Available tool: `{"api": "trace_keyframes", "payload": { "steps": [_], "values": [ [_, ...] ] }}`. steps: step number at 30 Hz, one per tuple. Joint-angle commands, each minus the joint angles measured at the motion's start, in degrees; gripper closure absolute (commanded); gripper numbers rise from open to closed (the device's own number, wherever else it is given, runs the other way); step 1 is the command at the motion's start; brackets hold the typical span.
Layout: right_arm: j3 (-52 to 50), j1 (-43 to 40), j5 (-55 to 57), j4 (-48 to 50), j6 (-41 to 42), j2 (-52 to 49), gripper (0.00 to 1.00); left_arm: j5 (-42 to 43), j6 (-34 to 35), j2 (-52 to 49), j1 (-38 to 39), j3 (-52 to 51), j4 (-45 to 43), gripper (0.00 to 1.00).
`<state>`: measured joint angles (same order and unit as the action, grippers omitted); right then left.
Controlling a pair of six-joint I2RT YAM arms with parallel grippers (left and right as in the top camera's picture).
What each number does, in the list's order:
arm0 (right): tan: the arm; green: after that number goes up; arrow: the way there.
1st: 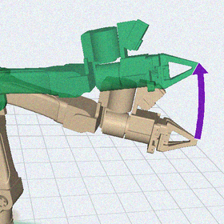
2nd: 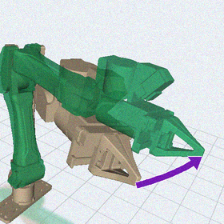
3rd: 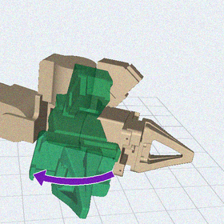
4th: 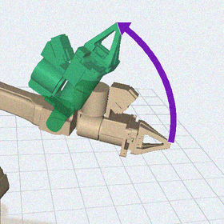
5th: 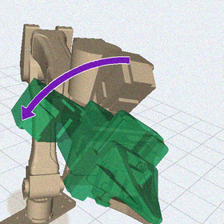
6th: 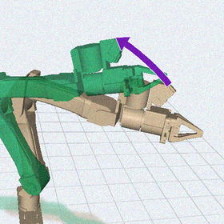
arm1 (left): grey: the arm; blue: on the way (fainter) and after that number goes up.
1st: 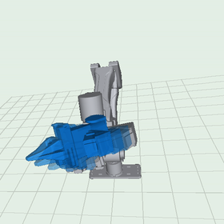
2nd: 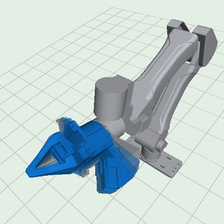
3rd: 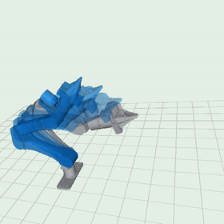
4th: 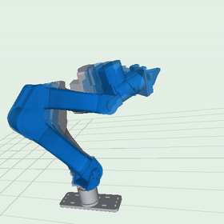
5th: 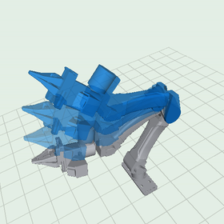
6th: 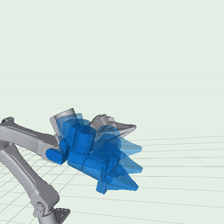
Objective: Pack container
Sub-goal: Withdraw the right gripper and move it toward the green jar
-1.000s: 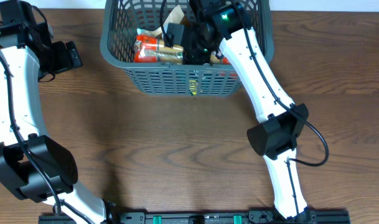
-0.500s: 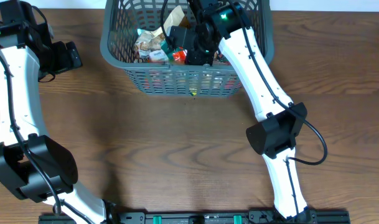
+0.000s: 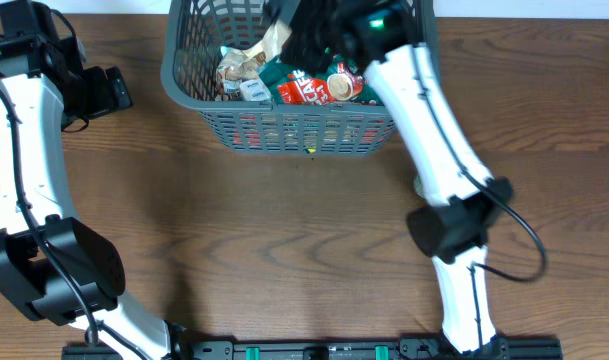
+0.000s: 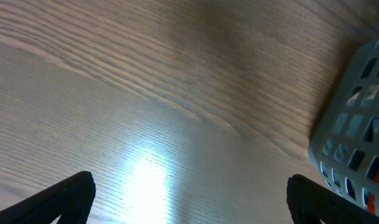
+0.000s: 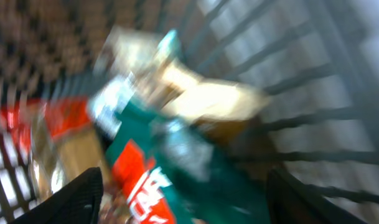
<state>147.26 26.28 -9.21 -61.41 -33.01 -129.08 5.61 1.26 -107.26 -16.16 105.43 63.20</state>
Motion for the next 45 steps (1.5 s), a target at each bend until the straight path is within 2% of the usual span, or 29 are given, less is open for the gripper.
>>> {"api": "trace_keyframes", "payload": {
  "steps": [1,3,5,10,13,17,22,32,37,45],
  "values": [
    [1.27,-4.87,2.91,0.96,16.52,9.03,0.25,-0.02,-0.79,0.0,-0.09,0.0,0.37,0.01],
    [1.27,-8.33,6.45,-0.83,25.46,11.67,0.2,-0.02,-0.79,0.0,-0.09,0.0,0.37,0.01],
    [1.27,-12.87,7.89,-4.68,33.33,14.21,0.01,-0.02,-0.79,0.0,-0.09,0.0,0.37,0.02],
    [1.27,-24.35,7.89,-17.03,49.29,17.99,0.01,-0.02,-0.79,0.0,-0.09,0.0,0.37,0.02],
    [1.27,-30.23,7.89,-25.57,53.35,18.49,0.01,-0.02,-0.76,0.0,-0.09,0.0,0.37,0.01],
    [1.07,-34.84,8.17,-36.02,54.23,18.34,0.01,-0.02,-0.79,0.0,-0.09,0.0,0.35,0.01],
    [-4.48,-34.42,5.75,-35.93,51.65,20.37,0.01,-0.02,-0.76,0.0,-0.09,0.0,0.39,0.01],
    [-32.54,-29.64,9.38,-35.45,53.46,29.59,0.01,-0.02,-0.76,0.0,-0.09,0.0,0.59,0.01],
    [-44.44,-27.43,11.74,-29.29,54.69,31.54,0.01,-0.02,-0.79,0.0,-0.09,0.0,0.59,0.01],
    [-59.89,-23.47,11.74,-13.03,54.93,31.47,0.01,-0.04,-0.79,0.0,-0.09,0.0,0.57,0.01]
  ]
}}
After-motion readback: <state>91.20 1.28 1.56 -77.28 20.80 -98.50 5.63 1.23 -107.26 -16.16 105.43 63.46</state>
